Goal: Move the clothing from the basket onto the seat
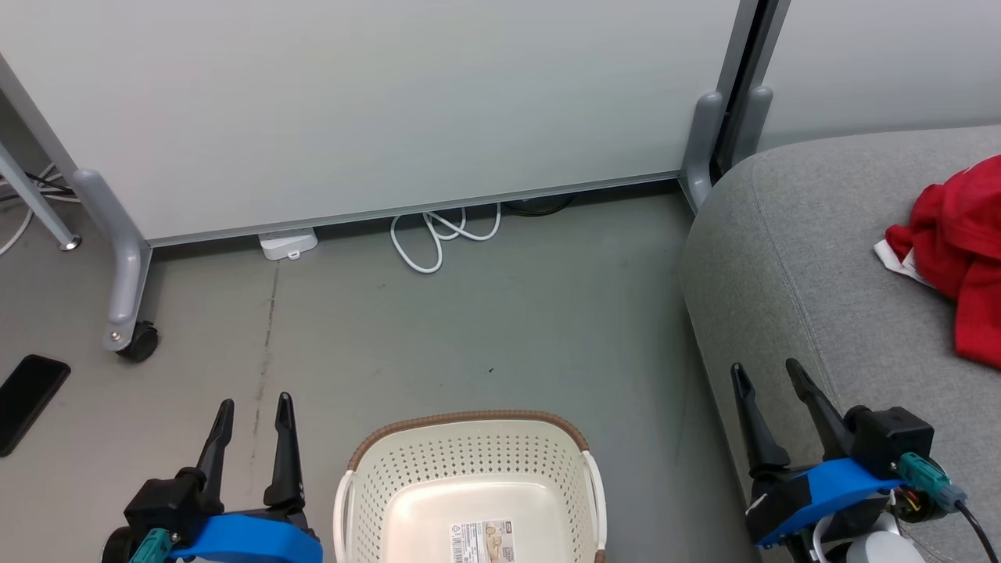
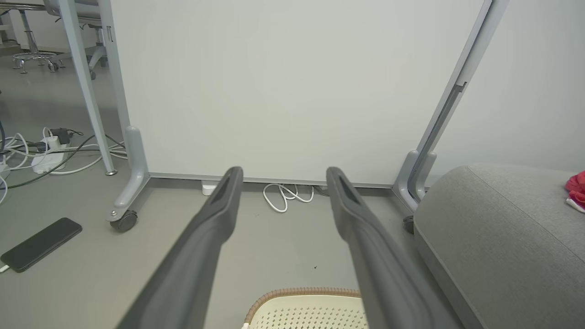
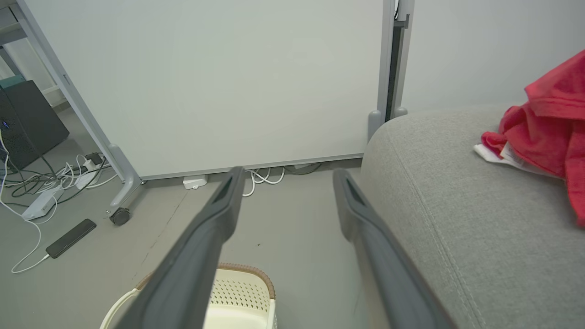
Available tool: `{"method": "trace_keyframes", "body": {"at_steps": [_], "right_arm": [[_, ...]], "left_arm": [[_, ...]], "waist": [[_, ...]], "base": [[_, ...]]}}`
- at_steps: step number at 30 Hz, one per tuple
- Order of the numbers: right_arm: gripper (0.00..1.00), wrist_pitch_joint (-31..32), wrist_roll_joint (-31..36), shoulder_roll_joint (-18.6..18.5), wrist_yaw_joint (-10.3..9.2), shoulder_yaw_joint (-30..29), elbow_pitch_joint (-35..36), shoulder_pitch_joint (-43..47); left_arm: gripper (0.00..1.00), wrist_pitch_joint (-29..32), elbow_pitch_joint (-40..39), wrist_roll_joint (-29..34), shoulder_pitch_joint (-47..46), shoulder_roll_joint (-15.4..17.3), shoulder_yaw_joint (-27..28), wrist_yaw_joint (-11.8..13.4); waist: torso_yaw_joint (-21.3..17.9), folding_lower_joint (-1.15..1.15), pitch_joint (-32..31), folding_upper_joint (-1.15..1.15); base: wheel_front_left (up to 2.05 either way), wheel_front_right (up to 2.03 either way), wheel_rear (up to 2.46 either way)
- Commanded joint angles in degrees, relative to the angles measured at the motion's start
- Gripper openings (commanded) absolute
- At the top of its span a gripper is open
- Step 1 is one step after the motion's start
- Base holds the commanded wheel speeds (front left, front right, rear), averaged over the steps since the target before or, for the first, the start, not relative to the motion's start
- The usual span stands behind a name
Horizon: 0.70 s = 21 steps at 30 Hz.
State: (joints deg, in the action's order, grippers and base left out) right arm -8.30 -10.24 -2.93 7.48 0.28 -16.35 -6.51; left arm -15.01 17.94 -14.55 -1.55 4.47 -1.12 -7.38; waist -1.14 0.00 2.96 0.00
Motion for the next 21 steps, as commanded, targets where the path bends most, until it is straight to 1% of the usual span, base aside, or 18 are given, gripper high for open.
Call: {"method": "trace_keyframes", "body": {"at_steps": [1, 7, 8, 16, 21], "right_arm": [[1.0, 0.15, -0.44, 0.07, 0.03, 0.08, 0.25, 0.56], [1.0, 0.07, -0.5, 0.07, 0.03, 0.28, 0.35, 0.42], [0.0, 0.18, -0.1, 0.0, 0.0, 0.24, 0.09, 0.0], [0.0, 0.58, -0.21, 0.08, 0.0, 0.25, -3.95, 1.51], [0.0, 1.67, -5.95, 0.07, 0.0, -0.34, -3.59, 1.31]], "left_arm": [[1.0, -0.24, -0.22, 0.0, 0.32, 0.1, 0.15, -0.12], [1.0, -0.24, -0.79, -0.59, 0.53, 0.12, 0.4, -0.11], [0.0, 0.0, -0.51, -0.63, 0.21, 0.02, 0.22, -0.01], [0.0, 0.41, 3.37, -0.82, 2.43, -1.01, 0.19, 0.0], [0.0, 1.93, 2.87, -6.21, 1.88, -1.04, 0.76, -0.01]], "waist": [[-0.07, 0.0, 0.01, 0.0], [-0.37, 0.0, 0.1, 0.0], [-0.37, 0.0, 0.1, 0.0], [-0.38, 0.0, 0.1, 0.0], [-0.32, 0.0, -0.02, 0.0]], "base": [[0.0, 0.0, 0.0], [0.0, 0.0, 0.0], [0.0, 0.0, 0.0], [0.0, 0.0, 0.0], [0.0, 0.0, 0.0]]}}
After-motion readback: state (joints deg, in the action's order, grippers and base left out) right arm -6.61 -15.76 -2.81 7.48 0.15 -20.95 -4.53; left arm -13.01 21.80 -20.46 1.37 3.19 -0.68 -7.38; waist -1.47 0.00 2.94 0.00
